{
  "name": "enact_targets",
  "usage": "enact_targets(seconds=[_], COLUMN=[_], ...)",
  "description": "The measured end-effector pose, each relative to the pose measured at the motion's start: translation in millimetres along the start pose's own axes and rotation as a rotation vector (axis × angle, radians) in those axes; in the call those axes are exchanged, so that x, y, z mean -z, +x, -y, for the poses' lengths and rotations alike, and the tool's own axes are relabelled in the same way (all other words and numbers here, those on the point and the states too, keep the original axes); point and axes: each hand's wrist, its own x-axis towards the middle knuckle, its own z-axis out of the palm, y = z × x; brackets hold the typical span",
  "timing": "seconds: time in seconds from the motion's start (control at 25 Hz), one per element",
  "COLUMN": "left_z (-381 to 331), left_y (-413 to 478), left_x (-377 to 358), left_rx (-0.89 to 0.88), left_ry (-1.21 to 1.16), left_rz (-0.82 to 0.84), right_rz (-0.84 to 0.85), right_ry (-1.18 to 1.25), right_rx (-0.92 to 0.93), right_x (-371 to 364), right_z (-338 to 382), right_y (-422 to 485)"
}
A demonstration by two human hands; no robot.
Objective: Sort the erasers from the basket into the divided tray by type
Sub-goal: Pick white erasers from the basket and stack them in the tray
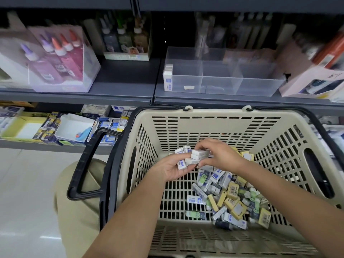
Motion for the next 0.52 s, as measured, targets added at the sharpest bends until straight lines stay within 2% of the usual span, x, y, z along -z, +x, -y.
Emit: enact_targets(seconds=[0.16, 0.28, 0.36, 0.52], left_z=[-4.6, -7.0, -8.8, -12.7], left_y=[-2.9, -8.0, -9.8, -12.4], left_x=[-9.3, -15.0, -18.6, -29.4], left_rx=[-0.003, -0.028, -0.065, -0.120], left_ry=[0.054, 0.102, 0.104, 0.149], left_rz=[0.025, 0.015, -0.002, -0.032], right_rz=[0.003, -0.055, -0.109, -0.082], right_ry=[0.014, 0.047, 0.155, 0.268], right_rx=[-0.036, -0.084, -0.157, -0.194], right_x=[11.1, 20.3, 23.2, 21.6], right_z=[0.7, -1.7, -1.6, 6.1], right_y=[-6.4, -12.1, -16.6, -20.0])
